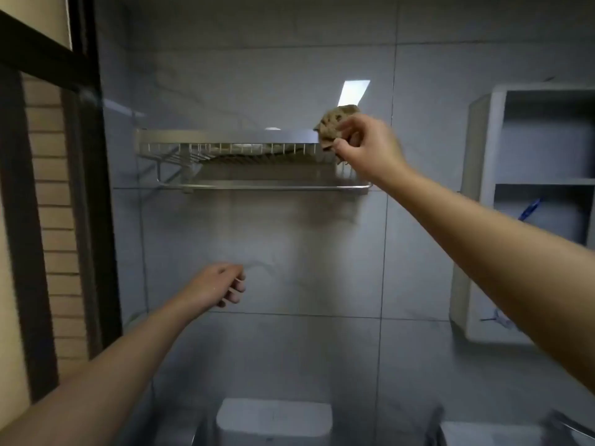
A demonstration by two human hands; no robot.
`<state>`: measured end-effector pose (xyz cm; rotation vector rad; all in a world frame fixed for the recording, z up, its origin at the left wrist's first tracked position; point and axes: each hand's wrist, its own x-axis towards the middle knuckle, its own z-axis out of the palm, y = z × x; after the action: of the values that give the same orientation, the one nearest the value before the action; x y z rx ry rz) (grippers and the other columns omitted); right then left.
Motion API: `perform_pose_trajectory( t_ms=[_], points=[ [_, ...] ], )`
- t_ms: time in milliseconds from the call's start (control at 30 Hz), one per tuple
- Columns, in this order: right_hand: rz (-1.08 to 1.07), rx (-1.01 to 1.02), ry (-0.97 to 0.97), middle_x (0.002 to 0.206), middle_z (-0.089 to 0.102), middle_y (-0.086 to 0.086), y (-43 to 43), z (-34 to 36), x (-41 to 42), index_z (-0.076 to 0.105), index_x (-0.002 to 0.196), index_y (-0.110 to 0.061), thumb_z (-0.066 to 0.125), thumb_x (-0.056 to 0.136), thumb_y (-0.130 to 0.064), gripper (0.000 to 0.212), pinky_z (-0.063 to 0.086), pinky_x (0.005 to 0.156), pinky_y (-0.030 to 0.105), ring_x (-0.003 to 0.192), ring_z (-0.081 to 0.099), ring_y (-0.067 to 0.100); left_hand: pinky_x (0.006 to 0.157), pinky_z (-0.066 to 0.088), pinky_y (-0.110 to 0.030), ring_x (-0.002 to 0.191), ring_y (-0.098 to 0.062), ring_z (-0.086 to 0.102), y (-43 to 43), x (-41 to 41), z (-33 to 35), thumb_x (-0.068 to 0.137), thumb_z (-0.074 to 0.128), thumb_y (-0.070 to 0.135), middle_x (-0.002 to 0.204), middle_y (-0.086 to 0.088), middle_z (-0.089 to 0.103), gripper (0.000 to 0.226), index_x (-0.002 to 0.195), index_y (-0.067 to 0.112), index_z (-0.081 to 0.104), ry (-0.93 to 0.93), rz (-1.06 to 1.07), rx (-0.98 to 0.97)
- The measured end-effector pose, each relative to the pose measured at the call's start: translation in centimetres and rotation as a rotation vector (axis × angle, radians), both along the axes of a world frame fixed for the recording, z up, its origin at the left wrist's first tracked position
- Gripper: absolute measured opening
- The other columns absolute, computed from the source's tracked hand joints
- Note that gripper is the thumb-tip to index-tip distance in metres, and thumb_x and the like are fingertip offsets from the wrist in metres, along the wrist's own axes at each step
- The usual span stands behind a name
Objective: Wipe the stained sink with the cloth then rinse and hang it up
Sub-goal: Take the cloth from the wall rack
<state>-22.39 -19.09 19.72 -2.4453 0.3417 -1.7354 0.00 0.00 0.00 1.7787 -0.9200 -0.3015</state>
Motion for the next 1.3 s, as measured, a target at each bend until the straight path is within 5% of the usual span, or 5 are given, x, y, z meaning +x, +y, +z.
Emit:
perform_pose_trajectory(
  t_ms=[133,333,600,867,1300],
  points=[
    [-0.282,-0.110,0.019,0.119,0.057,-0.001,-1.8,3.7,1.6,0.060,0.119,-0.024,0.061,0.088,-0.041,0.036,0.041,0.071,0.023,0.108,0.052,0.018,0.052,0.040,-0.024,0.057,-0.017,0.063,-0.5,1.1,1.8,0.102,0.047,0.028,0.083,-0.005,0.071,0.026,0.090,0.013,0.063,-0.039,0.043,0.004],
    [-0.532,-0.052,0.197,0.133,0.052,0.013,-5.0,5.9,3.9,0.048,0.135,-0.015,0.056,0.089,-0.050,0.059,0.048,0.096,0.046,0.124,0.047,0.032,0.053,0.041,-0.025,0.058,-0.016,0.065,-1.2,2.8,1.6,0.101,0.048,0.030,0.082,-0.003,0.072,0.028,0.090,0.012,0.065,-0.068,0.049,0.016],
    [-0.458,-0.082,0.237,0.091,0.065,0.006,-6.6,5.9,4.3,0.065,0.092,-0.015,0.056,0.086,-0.062,0.048,0.054,0.078,0.043,0.091,0.060,0.028,0.054,0.039,-0.025,0.059,-0.018,0.063,-1.4,4.6,0.5,0.104,0.046,0.030,0.082,-0.004,0.071,0.031,0.092,0.010,0.065,-0.052,0.075,0.041],
    [-0.543,-0.048,0.219,0.122,0.052,0.013,-7.2,6.2,4.0,0.060,0.120,-0.014,0.059,0.078,-0.073,0.073,0.044,0.080,0.039,0.119,0.046,0.030,0.055,0.042,-0.026,0.060,-0.017,0.065,-1.2,4.7,0.0,0.102,0.048,0.031,0.084,-0.004,0.073,0.030,0.093,0.011,0.068,-0.051,0.074,0.040],
    [-0.288,-0.051,0.060,0.102,0.065,0.005,-5.5,5.3,3.4,0.067,0.104,-0.014,0.062,0.084,-0.021,0.021,0.046,0.067,0.031,0.090,0.060,0.023,0.054,0.041,-0.025,0.059,-0.017,0.065,0.8,4.5,-1.0,0.101,0.050,0.029,0.084,-0.005,0.072,0.028,0.091,0.011,0.069,-0.034,0.076,0.001]
  ],
)
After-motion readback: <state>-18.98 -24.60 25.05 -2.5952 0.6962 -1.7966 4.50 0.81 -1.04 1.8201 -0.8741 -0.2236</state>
